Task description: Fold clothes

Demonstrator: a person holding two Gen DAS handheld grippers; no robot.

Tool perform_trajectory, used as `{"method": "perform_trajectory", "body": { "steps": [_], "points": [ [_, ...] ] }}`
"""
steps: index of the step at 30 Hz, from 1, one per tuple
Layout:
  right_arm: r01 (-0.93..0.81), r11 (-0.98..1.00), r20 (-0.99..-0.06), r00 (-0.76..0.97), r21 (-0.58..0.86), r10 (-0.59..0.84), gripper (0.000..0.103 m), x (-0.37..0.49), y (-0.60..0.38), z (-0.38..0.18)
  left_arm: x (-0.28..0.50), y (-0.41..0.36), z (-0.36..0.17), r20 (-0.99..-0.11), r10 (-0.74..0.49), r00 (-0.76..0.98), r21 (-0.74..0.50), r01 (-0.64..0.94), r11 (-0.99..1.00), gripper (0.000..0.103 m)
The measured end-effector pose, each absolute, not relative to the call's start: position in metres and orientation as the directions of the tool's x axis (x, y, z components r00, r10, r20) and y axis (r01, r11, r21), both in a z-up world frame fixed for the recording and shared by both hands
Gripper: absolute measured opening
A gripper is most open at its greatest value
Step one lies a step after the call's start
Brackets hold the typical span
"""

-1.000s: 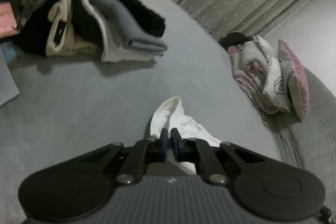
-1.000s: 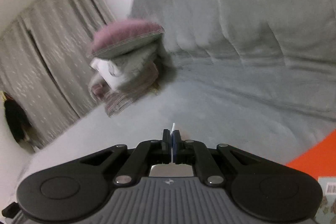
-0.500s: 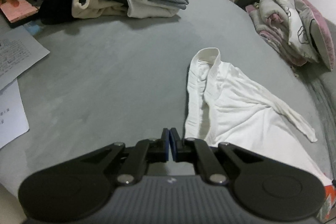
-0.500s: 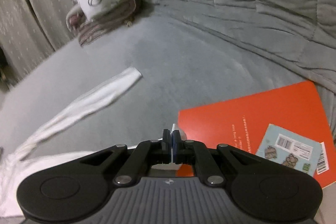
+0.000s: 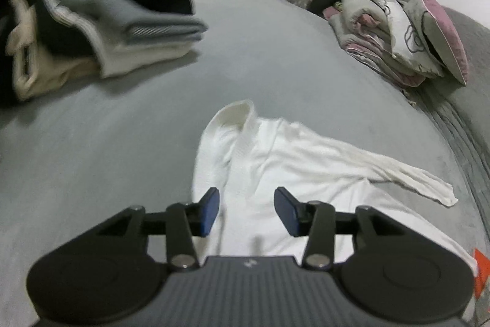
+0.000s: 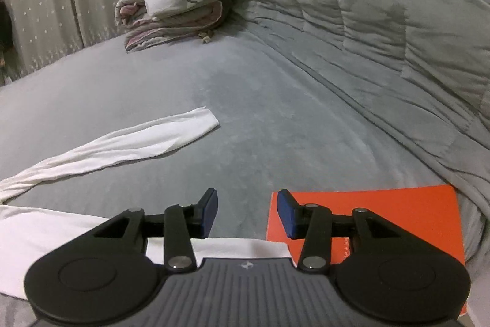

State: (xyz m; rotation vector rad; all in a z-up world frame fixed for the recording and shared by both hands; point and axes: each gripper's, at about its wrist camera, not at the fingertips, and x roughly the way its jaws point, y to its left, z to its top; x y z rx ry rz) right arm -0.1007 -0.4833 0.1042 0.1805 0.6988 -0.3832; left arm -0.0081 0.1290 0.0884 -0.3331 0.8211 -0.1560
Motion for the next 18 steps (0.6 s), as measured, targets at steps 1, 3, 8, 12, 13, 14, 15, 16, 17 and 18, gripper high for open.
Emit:
{"method": "perform_trajectory", "body": {
  "steps": [1, 3, 8, 12, 13, 14, 15, 16, 17, 18],
  "points": [
    [0.397, 0.917, -0.661, 0.696, 0.028, -0.281, 0.044, -0.096, -0.482, 0.102, 0.000, 0.125, 0.089, -0.691, -0.258, 0.675, -0.340, 0.011, 0.940, 0.041],
    [0.382, 0.924, -0.665, 0.695, 0.017, -0.275, 0.044, -0.088, -0.479, 0.100, 0.018, 0.117, 0.088, -0.699, -0.242, 0.673, -0.315, 0.014, 0.949, 0.041],
    [0.340, 0.941, -0.660, 0.708, 0.003, -0.253, 0.044, -0.057, -0.478, 0.096, 0.057, 0.101, 0.086, -0.705, -0.185, 0.684, -0.245, 0.010, 0.969, 0.041],
    [0.354, 0.933, -0.672, 0.707, 0.067, -0.220, 0.044, -0.019, -0.492, 0.088, 0.081, 0.087, 0.080, -0.704, -0.132, 0.698, -0.178, 0.007, 0.984, 0.041],
    [0.360, 0.929, -0.673, 0.708, 0.085, -0.213, 0.044, -0.010, -0.495, 0.085, 0.085, 0.084, 0.076, -0.708, -0.119, 0.697, -0.155, 0.012, 0.988, 0.041],
    [0.369, 0.924, -0.676, 0.707, 0.102, -0.208, 0.044, -0.001, -0.499, 0.082, 0.088, 0.081, 0.072, -0.713, -0.111, 0.693, -0.138, 0.018, 0.990, 0.041],
    [0.379, 0.918, -0.680, 0.704, 0.117, -0.204, 0.044, 0.008, -0.501, 0.079, 0.091, 0.078, 0.069, -0.719, -0.107, 0.687, -0.123, 0.025, 0.992, 0.041],
    [0.387, 0.913, -0.684, 0.701, 0.127, -0.202, 0.043, 0.016, -0.503, 0.076, 0.093, 0.076, 0.066, -0.723, -0.104, 0.683, -0.111, 0.034, 0.993, 0.041],
    [0.393, 0.910, -0.684, 0.701, 0.134, -0.202, 0.043, 0.024, -0.505, 0.073, 0.095, 0.074, 0.064, -0.724, -0.105, 0.682, -0.107, 0.040, 0.994, 0.041],
    [0.398, 0.907, -0.684, 0.700, 0.136, -0.205, 0.043, 0.032, -0.506, 0.070, 0.096, 0.073, 0.062, -0.723, -0.106, 0.682, -0.106, 0.042, 0.994, 0.041]
  ]
}}
